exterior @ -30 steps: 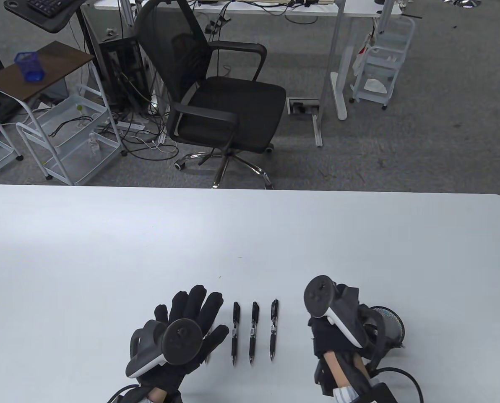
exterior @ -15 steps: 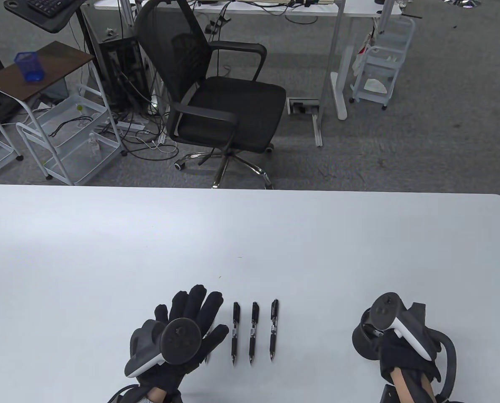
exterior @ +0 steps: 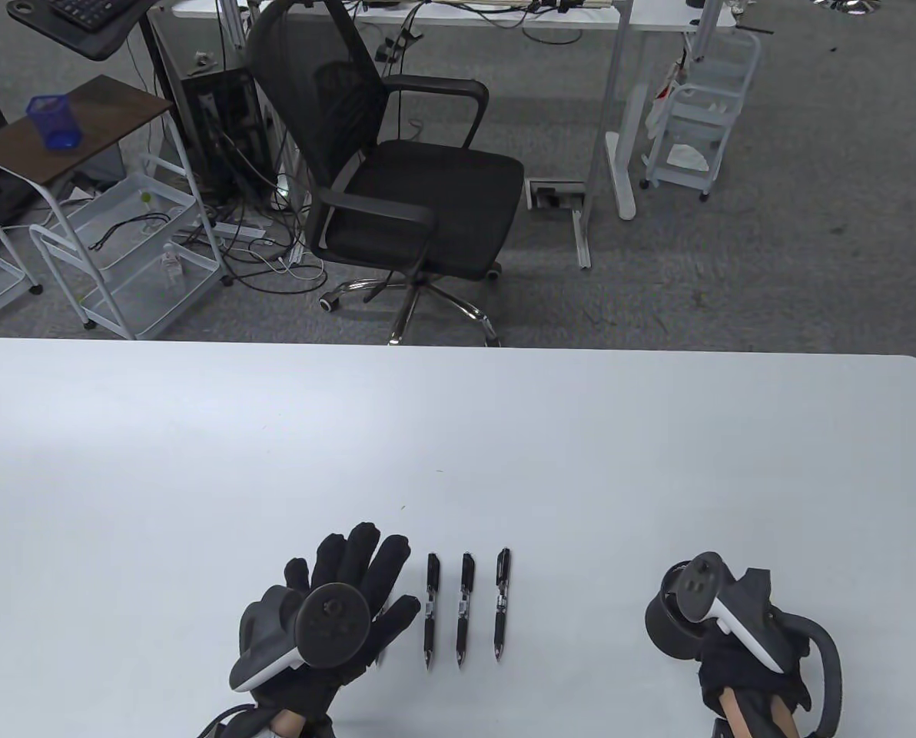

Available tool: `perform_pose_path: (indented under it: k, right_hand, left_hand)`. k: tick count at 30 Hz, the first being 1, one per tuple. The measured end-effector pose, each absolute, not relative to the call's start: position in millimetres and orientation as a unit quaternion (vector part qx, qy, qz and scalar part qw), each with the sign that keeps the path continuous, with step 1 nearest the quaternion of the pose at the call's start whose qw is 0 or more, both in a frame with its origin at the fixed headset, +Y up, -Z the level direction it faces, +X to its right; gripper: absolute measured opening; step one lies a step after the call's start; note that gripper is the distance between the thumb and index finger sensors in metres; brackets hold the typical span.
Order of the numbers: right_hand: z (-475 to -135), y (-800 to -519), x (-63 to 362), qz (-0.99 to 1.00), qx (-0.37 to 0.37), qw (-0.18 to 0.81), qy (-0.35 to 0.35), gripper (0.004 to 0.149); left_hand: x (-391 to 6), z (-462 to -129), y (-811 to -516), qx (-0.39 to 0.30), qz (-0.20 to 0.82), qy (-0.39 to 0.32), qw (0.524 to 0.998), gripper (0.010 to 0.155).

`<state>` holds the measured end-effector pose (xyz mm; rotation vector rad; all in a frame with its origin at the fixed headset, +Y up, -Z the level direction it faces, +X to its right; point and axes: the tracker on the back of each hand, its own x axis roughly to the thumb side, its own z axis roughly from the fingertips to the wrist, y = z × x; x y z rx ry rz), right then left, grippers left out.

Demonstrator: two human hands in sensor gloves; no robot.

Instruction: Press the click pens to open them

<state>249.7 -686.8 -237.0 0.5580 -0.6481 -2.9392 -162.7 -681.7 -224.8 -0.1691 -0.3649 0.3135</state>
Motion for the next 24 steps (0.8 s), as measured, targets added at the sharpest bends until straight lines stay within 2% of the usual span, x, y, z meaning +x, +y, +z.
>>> perform_pose_path:
  k: [8, 24]
  right_hand:
    - [-241, -674, 253, -0.972, 0.183, 0.013, -0.15, 0.041]
    - [-253, -664, 235, -0.981, 0.154, 0.035, -0.114, 0.037]
  left_hand:
    - [-162, -225, -682, -0.085, 0.153, -0.181, 0.968, 0.069]
    - [-161, -226, -682, -0.088, 0.153, -0.18, 0.968, 0.069]
